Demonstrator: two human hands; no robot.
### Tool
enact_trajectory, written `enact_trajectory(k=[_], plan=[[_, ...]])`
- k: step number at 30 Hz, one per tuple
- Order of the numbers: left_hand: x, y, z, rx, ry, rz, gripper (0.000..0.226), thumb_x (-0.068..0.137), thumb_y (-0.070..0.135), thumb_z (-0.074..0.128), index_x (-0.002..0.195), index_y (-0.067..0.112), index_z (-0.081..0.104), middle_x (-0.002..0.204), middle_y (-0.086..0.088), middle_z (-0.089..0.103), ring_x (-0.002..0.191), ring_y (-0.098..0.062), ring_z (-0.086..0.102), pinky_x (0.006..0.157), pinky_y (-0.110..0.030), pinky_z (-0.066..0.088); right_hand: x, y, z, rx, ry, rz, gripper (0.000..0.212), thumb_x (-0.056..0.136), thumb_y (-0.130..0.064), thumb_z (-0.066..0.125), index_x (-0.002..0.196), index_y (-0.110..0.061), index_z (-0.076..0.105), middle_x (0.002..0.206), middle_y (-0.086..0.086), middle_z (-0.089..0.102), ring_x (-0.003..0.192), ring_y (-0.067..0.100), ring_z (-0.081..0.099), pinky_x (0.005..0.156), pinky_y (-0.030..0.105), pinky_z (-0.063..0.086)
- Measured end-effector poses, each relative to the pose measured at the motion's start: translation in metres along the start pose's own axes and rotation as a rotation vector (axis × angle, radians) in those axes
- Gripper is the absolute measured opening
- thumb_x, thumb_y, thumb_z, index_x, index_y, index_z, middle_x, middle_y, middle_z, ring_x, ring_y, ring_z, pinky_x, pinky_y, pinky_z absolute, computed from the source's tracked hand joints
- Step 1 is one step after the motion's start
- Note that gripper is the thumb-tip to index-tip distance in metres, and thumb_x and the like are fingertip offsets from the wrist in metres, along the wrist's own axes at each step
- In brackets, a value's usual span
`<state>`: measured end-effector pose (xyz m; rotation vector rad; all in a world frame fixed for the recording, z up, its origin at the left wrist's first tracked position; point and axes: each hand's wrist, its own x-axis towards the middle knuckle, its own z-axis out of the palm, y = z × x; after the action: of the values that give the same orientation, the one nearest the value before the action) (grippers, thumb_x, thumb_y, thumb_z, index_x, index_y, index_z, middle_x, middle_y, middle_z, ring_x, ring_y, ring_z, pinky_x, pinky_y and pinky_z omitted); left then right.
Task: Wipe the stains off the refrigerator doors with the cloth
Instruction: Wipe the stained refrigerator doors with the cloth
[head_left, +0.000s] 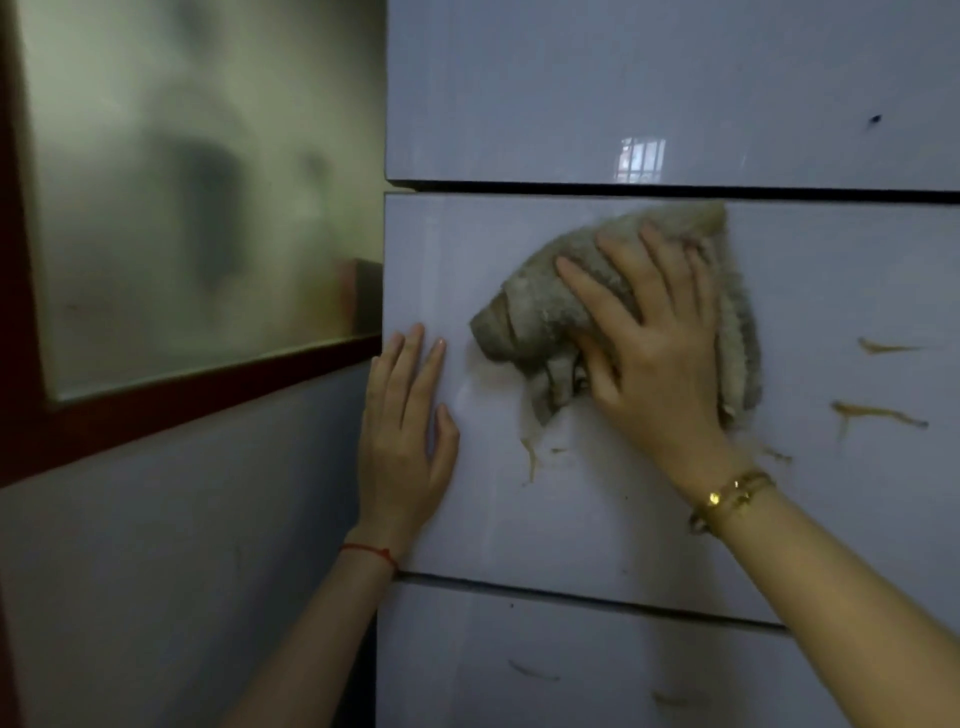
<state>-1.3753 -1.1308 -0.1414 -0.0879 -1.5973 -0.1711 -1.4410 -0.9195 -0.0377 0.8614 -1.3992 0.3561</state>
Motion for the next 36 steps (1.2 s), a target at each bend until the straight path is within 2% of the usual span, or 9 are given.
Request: enact_trajectory(k=[4,7,10,13,20,26,29,33,36], plan=[[-0.001,-0.002,-0.001,-0.01,-0.013,0.015,0.054,0.099,0.008,0.044,0.153,0.009,0.035,0.165,-0.004,0.025,0.157,-0.026,0.02,0.129,-0.045,0.02,-0.067,-0.02,-0.005,0.032,-0.14,-0.203,0.048,0.093,-0.018,0.054,0.141,-0.024,0.054,0.152,0.01,0.046,0.145,0.035,0.037,0.117,0.058,0.03],[-0.002,-0.001,0.0,-0.014,-0.006,0.009,0.055,0.099,0.007,0.043,0.154,0.011,0.034,0.165,-0.005,0.027,0.156,-0.025,0.021,0.128,-0.047,0.022,-0.073,-0.011,-0.011,0.011,-0.166,-0.295,0.051,0.09,-0.01,0.057,0.139,-0.023,0.056,0.151,0.01,0.047,0.143,0.034,0.04,0.118,0.056,0.03],[-0.001,-0.002,0.001,-0.025,0.004,0.009,0.056,0.099,0.007,0.043,0.154,0.013,0.033,0.165,-0.003,0.027,0.157,-0.024,0.021,0.129,-0.043,0.019,-0.024,0.006,-0.008,0.006,-0.051,-0.103,0.052,0.089,-0.014,0.057,0.14,-0.025,0.055,0.15,0.013,0.047,0.143,0.036,0.038,0.123,0.052,0.021],[-0.001,-0.001,0.001,-0.022,0.009,0.002,0.055,0.1,0.009,0.042,0.154,0.014,0.032,0.165,-0.002,0.026,0.157,-0.024,0.02,0.13,-0.041,0.016,0.006,0.01,-0.004,-0.027,0.006,0.037,0.05,0.092,-0.021,0.058,0.142,-0.024,0.053,0.149,0.014,0.047,0.143,0.036,0.035,0.122,0.056,0.021],[-0.002,-0.002,0.001,-0.019,0.017,0.015,0.055,0.1,0.011,0.043,0.154,0.014,0.033,0.164,-0.002,0.027,0.156,-0.025,0.021,0.13,-0.042,0.018,-0.091,0.003,-0.019,-0.028,-0.185,-0.224,0.05,0.096,-0.032,0.056,0.145,-0.026,0.047,0.156,0.008,0.04,0.147,0.033,0.032,0.122,0.054,0.023],[-0.002,-0.004,0.003,-0.014,0.012,0.008,0.054,0.101,0.017,0.043,0.154,0.013,0.035,0.165,-0.001,0.026,0.157,-0.024,0.02,0.13,-0.041,0.016,0.001,0.02,-0.008,-0.036,-0.011,0.081,0.051,0.098,-0.044,0.053,0.145,-0.023,0.049,0.154,0.011,0.042,0.146,0.036,0.031,0.122,0.058,0.021],[-0.002,-0.006,0.002,-0.009,0.009,0.015,0.054,0.101,0.018,0.043,0.154,0.012,0.034,0.165,-0.003,0.026,0.157,-0.024,0.02,0.13,-0.039,0.016,-0.004,-0.001,0.001,-0.054,-0.017,0.006,0.054,0.099,-0.055,0.048,0.144,-0.027,0.049,0.153,0.01,0.044,0.145,0.034,0.033,0.123,0.054,0.022],[-0.002,-0.006,0.003,0.0,0.016,0.024,0.053,0.101,0.017,0.044,0.153,0.011,0.036,0.166,-0.002,0.025,0.157,-0.023,0.021,0.13,-0.039,0.016,-0.074,-0.009,-0.008,-0.038,-0.155,-0.192,0.045,0.102,-0.045,0.049,0.144,-0.028,0.05,0.155,0.006,0.042,0.147,0.032,0.034,0.122,0.053,0.025],[-0.003,-0.006,0.004,-0.007,0.018,0.017,0.054,0.101,0.016,0.045,0.153,0.012,0.035,0.166,-0.001,0.026,0.156,-0.024,0.021,0.13,-0.039,0.016,-0.06,0.017,-0.018,-0.032,-0.089,-0.077,0.043,0.101,-0.037,0.051,0.143,-0.027,0.05,0.153,0.01,0.043,0.145,0.035,0.035,0.123,0.052,0.021]])
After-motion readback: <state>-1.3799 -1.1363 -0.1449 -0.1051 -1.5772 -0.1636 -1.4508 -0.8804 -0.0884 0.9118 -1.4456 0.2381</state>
